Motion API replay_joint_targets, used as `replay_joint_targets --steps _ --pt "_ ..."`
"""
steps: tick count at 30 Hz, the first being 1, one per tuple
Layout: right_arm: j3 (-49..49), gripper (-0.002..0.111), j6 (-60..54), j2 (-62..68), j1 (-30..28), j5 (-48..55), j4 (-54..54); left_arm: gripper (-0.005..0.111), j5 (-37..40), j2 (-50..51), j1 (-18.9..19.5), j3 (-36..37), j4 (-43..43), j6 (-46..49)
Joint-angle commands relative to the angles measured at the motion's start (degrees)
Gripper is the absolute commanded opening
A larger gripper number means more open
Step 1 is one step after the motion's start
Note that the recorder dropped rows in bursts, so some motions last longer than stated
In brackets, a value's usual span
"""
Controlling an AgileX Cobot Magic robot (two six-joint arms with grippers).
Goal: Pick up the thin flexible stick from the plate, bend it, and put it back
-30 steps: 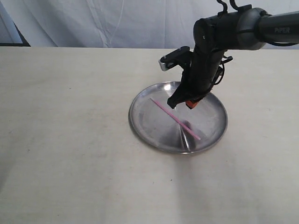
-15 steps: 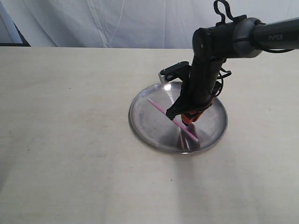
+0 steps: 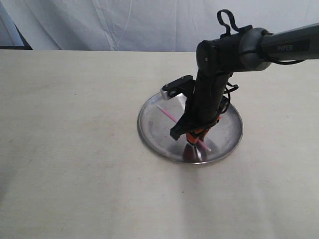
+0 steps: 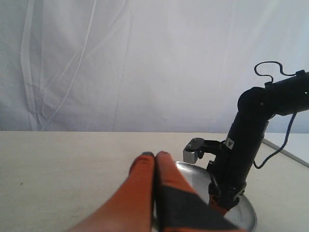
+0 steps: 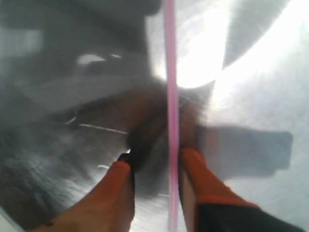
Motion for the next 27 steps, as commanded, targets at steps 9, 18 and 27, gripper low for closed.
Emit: replay_joint_targets --steps 9,18,27 --pt "5.5 0.027 16.6 3.8 3.2 -6.2 -13.9 0.000 -0.1 -0.1 -0.3 0.1 0.2 0.0" --pt "5.5 -0.001 16.4 6.7 3.2 -5.4 -15.0 0.000 -0.1 -0.1 -0.3 0.1 0.2 0.0" --pt "5.5 -0.001 15.7 2.3 3.2 -6.1 -14.6 0.000 -0.1 -0.1 -0.3 0.1 0.2 0.0"
